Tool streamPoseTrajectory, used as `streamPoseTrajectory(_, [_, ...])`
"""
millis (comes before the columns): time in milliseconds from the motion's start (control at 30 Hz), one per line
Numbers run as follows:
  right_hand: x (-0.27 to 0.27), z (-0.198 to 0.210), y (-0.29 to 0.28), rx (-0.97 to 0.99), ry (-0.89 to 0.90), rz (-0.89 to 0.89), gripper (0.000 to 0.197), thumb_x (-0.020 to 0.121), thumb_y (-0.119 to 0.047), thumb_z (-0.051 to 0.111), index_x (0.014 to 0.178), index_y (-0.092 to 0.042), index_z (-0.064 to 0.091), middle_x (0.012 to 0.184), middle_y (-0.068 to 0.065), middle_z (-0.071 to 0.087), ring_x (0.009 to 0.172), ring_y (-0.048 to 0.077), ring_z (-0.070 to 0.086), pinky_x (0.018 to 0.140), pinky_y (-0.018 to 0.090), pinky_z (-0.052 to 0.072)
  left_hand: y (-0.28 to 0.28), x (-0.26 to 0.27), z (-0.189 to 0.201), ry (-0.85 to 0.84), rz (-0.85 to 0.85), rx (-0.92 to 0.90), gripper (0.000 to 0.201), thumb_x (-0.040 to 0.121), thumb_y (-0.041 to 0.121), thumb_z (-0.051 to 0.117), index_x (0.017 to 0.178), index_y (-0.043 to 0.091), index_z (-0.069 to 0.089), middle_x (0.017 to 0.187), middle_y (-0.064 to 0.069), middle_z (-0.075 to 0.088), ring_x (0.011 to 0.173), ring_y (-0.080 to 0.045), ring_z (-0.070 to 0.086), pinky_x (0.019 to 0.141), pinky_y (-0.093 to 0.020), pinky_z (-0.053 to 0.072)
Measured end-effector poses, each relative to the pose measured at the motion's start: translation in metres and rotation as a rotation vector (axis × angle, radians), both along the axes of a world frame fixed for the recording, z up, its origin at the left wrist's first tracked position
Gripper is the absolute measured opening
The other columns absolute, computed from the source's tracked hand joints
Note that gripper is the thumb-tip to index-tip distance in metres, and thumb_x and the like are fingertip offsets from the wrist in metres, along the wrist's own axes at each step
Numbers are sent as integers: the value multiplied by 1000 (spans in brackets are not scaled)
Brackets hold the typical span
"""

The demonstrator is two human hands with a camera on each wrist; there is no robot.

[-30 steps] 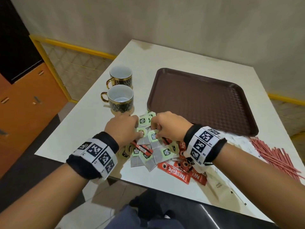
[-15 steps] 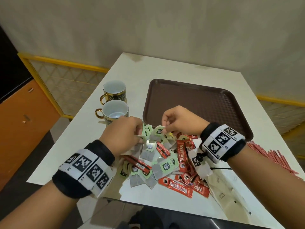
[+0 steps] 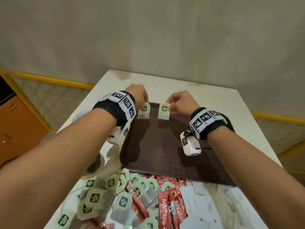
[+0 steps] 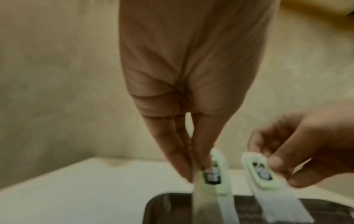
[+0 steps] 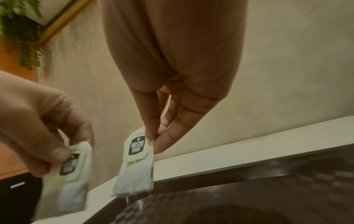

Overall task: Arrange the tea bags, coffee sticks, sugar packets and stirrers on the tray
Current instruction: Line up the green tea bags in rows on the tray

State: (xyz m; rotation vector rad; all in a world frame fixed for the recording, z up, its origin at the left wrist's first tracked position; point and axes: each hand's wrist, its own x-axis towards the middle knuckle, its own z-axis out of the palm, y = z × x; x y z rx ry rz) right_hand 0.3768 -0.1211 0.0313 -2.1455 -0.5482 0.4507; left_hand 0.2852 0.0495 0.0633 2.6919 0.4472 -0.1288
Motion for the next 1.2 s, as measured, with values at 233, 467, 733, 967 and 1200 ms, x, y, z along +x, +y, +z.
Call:
streamPoseTrajectory(233, [52, -29, 45, -88, -18, -24, 24, 78, 12, 67, 69, -11, 67, 84, 13, 69, 81, 27, 69, 71, 40, 62, 37, 63, -41, 84, 2, -3, 17, 77, 7, 78, 90, 12, 70, 91, -6, 69, 76, -17, 60, 71, -27, 50])
streamPoseTrajectory(467, [73, -45, 70, -163, -3, -4, 23, 77, 14, 65, 70, -8, 66, 88, 18, 69, 78, 31, 71, 72, 41, 62, 50, 96, -53, 101, 30, -4, 17, 74, 3, 79, 81, 14, 68, 92, -10, 71, 85, -26, 68, 84, -39, 57])
streamPoseTrajectory(733, [83, -57, 79, -165, 12, -37, 26, 74, 12, 69, 61, -9, 63, 88, 23, 71, 78, 36, 73, 71, 45, 62, 50, 111, -70, 90, 8, 52, 18, 72, 7, 81, 80, 18, 69, 94, -6, 72, 93, -24, 66, 80, -33, 53])
streamPoseTrajectory(967, [85, -60, 78, -150, 30, -75, 26, 79, 13, 66, 61, -6, 62, 89, 24, 71, 78, 38, 72, 70, 45, 62, 58, 114, -79, 77, 28, 56, 18, 74, 6, 79, 87, 16, 72, 97, -8, 71, 95, -25, 65, 81, -34, 53])
streamPoseTrajectory(1200, [80, -58, 73, -201, -26, -61, 11, 73, -1, 80, 74, -2, 69, 89, 21, 72, 80, 35, 72, 73, 46, 61, 52, 106, -71, 51, 3, 108, 33, 79, 15, 78, 110, 13, 68, 117, -11, 64, 104, -29, 62, 89, -37, 51])
